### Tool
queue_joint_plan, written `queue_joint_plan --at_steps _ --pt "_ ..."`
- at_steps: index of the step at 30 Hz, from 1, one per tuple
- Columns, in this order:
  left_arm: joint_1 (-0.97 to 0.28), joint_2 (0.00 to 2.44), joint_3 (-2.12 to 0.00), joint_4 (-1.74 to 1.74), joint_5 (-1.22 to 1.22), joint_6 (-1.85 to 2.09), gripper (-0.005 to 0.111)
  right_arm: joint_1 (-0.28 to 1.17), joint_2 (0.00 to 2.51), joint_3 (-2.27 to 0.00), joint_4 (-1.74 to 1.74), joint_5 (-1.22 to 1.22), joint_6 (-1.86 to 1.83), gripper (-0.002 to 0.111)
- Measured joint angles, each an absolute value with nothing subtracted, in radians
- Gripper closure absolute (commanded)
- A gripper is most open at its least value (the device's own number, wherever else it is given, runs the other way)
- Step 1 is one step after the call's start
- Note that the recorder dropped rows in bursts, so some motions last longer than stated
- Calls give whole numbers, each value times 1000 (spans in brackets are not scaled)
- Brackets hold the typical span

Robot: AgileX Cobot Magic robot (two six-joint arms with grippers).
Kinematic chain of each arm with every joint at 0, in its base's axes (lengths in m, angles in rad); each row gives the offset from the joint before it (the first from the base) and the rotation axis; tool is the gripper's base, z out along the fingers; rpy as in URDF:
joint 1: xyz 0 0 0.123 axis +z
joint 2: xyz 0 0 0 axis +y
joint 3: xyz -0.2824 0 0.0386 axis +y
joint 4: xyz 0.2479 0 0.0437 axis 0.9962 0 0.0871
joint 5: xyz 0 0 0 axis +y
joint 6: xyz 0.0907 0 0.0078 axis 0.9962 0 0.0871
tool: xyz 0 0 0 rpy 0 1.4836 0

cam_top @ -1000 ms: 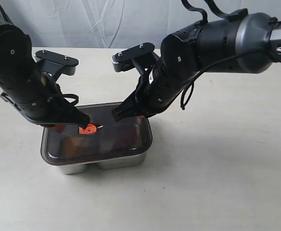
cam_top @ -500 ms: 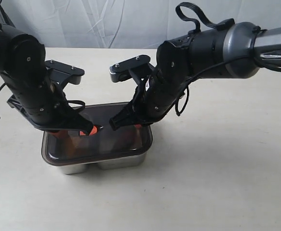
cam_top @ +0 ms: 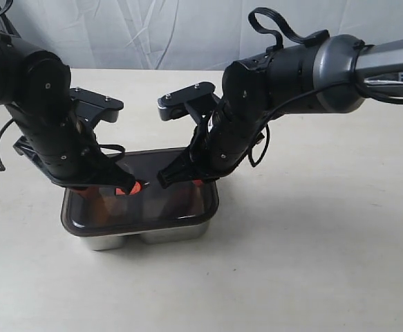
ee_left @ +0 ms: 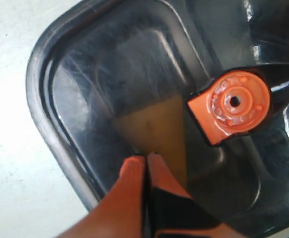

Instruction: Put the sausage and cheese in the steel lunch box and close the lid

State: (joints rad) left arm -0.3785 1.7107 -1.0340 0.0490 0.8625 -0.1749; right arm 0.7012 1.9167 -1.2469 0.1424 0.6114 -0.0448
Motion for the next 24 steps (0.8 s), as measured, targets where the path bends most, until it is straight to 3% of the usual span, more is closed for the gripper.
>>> queue_joint_plan --at_steps 24 --pt "-378 1694 -965 41 773 -177 106 701 1926 -1260 159 625 -46 109"
